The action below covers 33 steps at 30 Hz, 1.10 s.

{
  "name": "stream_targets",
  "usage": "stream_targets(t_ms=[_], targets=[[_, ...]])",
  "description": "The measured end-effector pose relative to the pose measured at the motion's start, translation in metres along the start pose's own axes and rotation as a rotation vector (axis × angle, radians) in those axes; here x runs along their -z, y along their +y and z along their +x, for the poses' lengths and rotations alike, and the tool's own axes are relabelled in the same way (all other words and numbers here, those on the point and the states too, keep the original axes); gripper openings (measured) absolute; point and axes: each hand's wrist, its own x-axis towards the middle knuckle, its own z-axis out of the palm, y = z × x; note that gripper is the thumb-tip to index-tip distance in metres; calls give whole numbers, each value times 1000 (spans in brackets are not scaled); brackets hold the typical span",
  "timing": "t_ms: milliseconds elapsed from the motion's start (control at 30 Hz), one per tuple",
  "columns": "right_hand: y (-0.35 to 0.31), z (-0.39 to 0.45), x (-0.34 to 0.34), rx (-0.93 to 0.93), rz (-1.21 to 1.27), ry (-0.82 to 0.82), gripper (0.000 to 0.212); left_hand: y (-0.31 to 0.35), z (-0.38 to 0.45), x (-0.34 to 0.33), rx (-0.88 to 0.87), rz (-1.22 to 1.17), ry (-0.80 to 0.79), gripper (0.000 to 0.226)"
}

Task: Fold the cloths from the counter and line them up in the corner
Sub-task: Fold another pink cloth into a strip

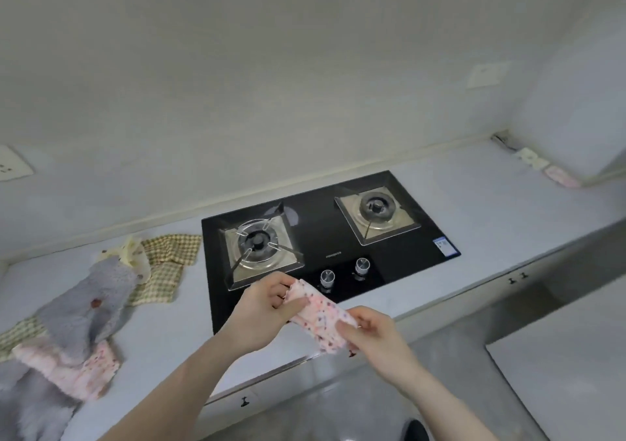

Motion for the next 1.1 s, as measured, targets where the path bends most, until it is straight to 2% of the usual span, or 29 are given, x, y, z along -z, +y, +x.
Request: stream_targets(t_ms=[233, 433, 533, 767, 900, 1100], targets=[[10, 3, 149, 28, 89, 129, 8, 88, 70, -121, -169, 144, -18, 10], [26, -7, 295, 20, 105, 253, 9, 159, 115, -244, -173, 97, -125, 23], [30, -8, 350, 0, 123, 304, 8, 194, 133, -291, -156, 73, -157, 21], [26, 24, 437, -23, 145, 338, 8, 240, 202, -350, -189, 194, -121, 15], [24, 57, 466, -63, 167, 349, 13, 255, 244, -365, -185, 149, -135, 18], [24, 105, 511, -69, 179, 449, 12, 274, 325, -392, -170, 158, -187, 15]])
